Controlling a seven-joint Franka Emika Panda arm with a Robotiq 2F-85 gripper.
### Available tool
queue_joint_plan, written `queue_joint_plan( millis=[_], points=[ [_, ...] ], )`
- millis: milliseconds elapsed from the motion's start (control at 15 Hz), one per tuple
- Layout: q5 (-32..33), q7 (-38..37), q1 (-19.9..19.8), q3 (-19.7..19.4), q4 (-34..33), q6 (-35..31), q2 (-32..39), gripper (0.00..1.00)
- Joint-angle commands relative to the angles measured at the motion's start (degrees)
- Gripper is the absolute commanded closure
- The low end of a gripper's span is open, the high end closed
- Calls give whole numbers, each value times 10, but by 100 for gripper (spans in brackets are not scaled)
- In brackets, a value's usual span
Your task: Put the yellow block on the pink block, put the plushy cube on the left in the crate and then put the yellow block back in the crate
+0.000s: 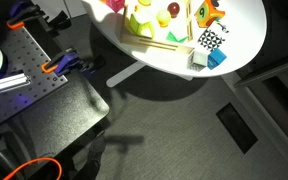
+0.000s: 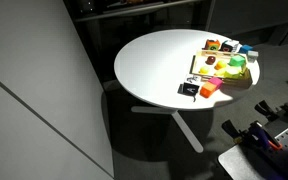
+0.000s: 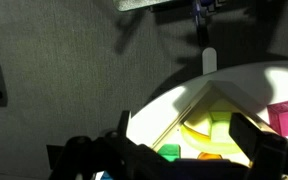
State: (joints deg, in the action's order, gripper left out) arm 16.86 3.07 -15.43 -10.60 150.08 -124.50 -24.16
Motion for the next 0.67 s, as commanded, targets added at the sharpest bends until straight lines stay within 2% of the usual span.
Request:
queue_joint_plan(
  millis=[0,333,600],
  points=[
    [0,0,2,-1,-1,2,0,0],
    [0,0,2,-1,-1,2,0,0],
    [-10,-11,6,-4,-7,-38,36,0]
  ],
)
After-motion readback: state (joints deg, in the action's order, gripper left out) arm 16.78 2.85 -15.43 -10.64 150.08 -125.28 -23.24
